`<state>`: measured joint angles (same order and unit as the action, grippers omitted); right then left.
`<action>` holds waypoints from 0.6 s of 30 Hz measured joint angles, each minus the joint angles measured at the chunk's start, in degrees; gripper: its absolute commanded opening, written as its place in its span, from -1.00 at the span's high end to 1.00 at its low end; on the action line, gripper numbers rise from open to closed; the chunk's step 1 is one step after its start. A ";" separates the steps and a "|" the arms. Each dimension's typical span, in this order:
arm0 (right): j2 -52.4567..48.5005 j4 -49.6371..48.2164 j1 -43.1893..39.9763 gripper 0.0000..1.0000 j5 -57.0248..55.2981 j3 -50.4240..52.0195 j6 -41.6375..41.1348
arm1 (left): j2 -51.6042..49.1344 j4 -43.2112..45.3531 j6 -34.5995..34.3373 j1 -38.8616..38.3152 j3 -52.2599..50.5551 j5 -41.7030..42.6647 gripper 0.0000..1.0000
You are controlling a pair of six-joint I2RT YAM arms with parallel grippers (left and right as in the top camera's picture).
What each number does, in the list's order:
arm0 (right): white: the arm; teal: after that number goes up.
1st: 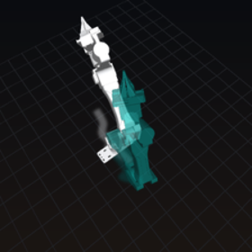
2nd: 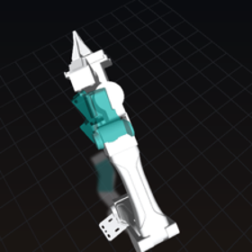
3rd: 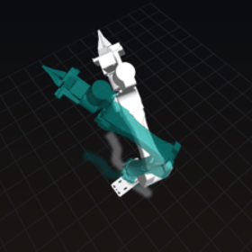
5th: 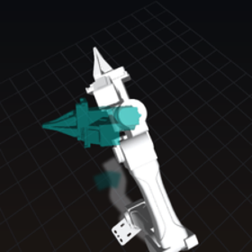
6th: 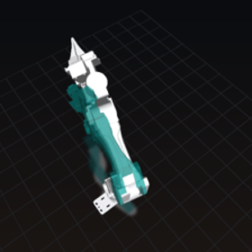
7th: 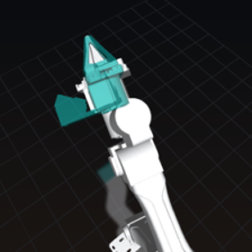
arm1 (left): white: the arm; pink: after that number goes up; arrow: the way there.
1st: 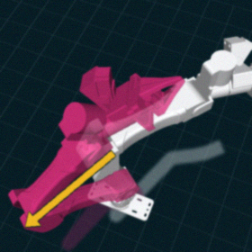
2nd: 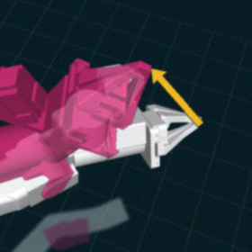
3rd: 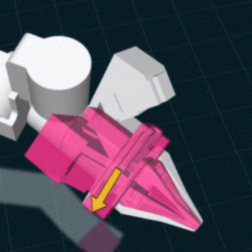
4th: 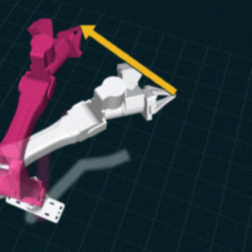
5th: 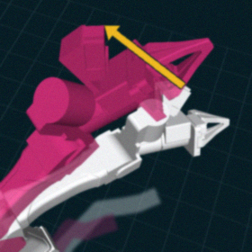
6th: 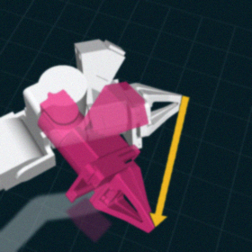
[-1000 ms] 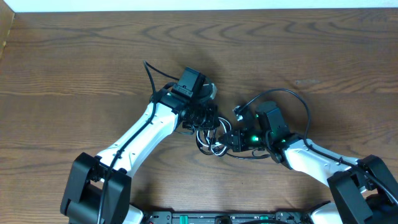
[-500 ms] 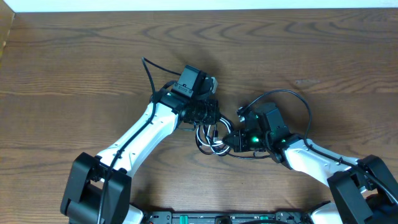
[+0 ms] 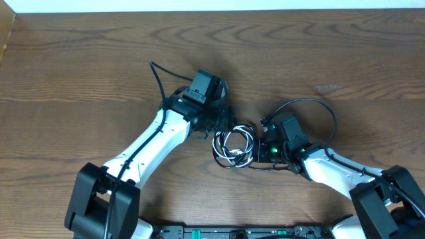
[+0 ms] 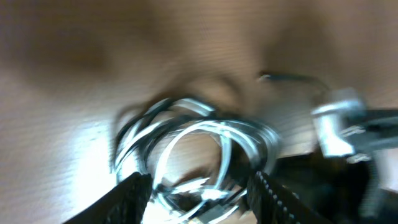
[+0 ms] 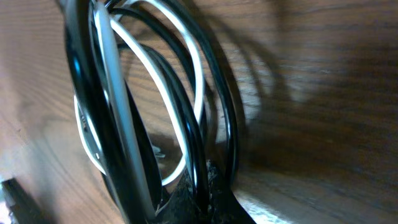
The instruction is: Untangle cables
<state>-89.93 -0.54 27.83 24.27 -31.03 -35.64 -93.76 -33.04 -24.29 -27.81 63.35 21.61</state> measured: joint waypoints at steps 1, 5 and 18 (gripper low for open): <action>0.00 0.11 0.00 0.98 -0.22 0.00 -0.15 | 0.00 -1.88 -1.01 0.28 -0.04 -0.98 -0.10; 0.00 0.55 0.00 0.98 -1.27 0.00 -1.05 | 0.00 -9.27 -5.55 2.60 -0.07 -4.20 -0.10; 0.00 0.52 0.00 0.98 -1.77 0.00 -1.44 | -0.50 2.69 -12.26 0.87 -7.93 -5.11 -0.07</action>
<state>-89.93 -0.01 27.83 22.50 -31.03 -37.08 -94.26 -30.35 -36.56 -26.94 55.42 16.49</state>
